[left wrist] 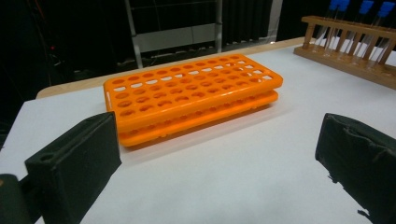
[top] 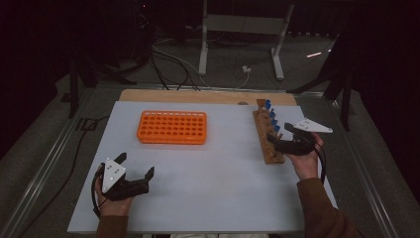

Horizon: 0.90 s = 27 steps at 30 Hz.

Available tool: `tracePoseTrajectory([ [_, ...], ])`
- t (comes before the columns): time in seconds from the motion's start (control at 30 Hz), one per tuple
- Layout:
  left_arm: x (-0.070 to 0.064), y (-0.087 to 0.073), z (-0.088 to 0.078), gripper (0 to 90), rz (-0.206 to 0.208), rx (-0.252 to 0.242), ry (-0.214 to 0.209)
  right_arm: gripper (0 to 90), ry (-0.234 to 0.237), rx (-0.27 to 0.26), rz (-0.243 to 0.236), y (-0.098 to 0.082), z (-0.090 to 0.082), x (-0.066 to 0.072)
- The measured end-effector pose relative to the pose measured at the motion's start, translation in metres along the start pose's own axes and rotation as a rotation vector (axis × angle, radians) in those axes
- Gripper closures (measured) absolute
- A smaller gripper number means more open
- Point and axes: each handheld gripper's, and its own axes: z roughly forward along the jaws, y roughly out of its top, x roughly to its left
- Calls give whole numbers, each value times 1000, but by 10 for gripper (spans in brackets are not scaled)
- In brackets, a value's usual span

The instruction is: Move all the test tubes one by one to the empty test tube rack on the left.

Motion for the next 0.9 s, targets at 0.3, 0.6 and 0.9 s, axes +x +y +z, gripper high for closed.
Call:
tracePoseTrajectory([
  [0.3, 0, 0, 0, 10, -2, 3, -2, 595, -43, 71, 17, -8, 21, -10],
  [0.6, -1, 0, 1, 10, -1, 6, -5, 746, -60, 65, 14, -8, 25, -7],
  [0.9, -1, 0, 2, 10, 1, 12, -6, 761, -80, 85, 17, -9, 29, -5],
])
